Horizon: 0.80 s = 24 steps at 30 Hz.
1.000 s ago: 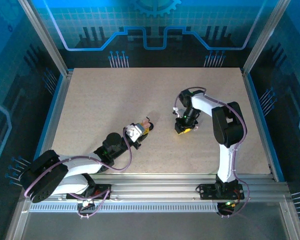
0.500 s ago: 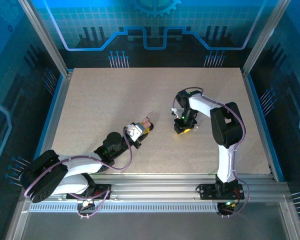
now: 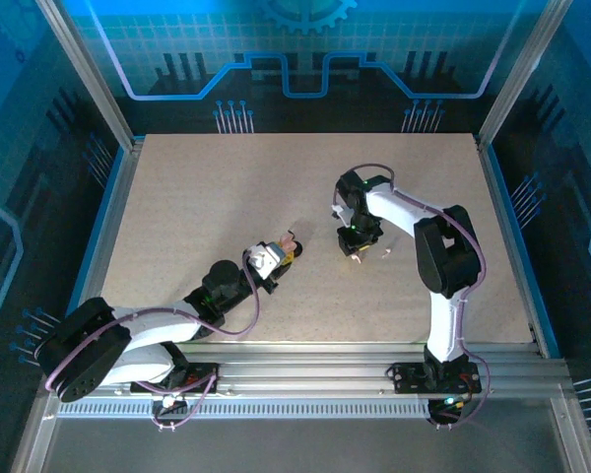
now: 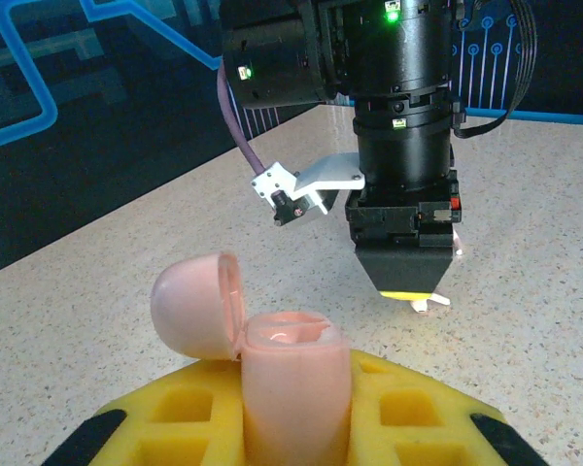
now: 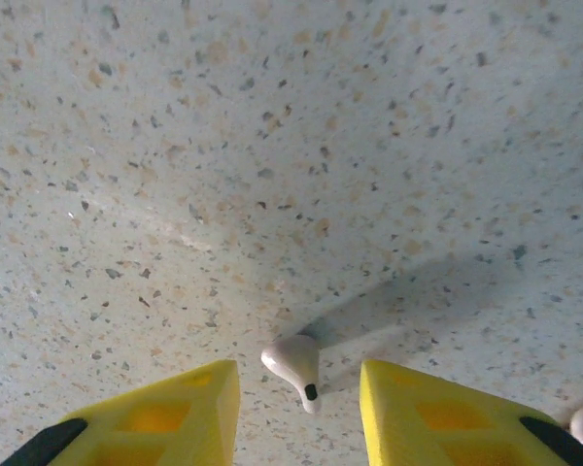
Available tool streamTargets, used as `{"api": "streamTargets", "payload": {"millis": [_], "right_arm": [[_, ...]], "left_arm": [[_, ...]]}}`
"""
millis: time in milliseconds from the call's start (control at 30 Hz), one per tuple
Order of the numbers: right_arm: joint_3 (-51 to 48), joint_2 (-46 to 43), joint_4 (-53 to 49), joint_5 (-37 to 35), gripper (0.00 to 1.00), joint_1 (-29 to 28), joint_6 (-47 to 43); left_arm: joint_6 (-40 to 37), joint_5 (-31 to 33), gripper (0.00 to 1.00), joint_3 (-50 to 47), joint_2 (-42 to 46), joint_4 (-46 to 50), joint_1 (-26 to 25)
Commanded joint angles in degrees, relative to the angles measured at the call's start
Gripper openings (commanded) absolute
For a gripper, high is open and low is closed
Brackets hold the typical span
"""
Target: Insert the wireless bluetooth earbuds into the charging case
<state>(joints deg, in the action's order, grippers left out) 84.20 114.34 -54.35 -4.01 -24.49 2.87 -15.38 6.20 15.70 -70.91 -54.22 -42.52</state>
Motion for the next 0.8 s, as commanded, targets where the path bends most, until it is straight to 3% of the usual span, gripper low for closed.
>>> {"api": "streamTargets", "payload": {"millis": [0,767], "right_arm": [[1.62,-0.03,-1.41,-1.87,0.37,-0.55,0.91],[1.83,4.13,-3.20,-1.58,0.35,-1.33,0.04]], "left_arm": [[-1.15,-1.10,0.16,1.78,1.22,-0.10,0.00],[-1.32,-0.99,0.15,1.94,0.87,0.07,0.07]]}}
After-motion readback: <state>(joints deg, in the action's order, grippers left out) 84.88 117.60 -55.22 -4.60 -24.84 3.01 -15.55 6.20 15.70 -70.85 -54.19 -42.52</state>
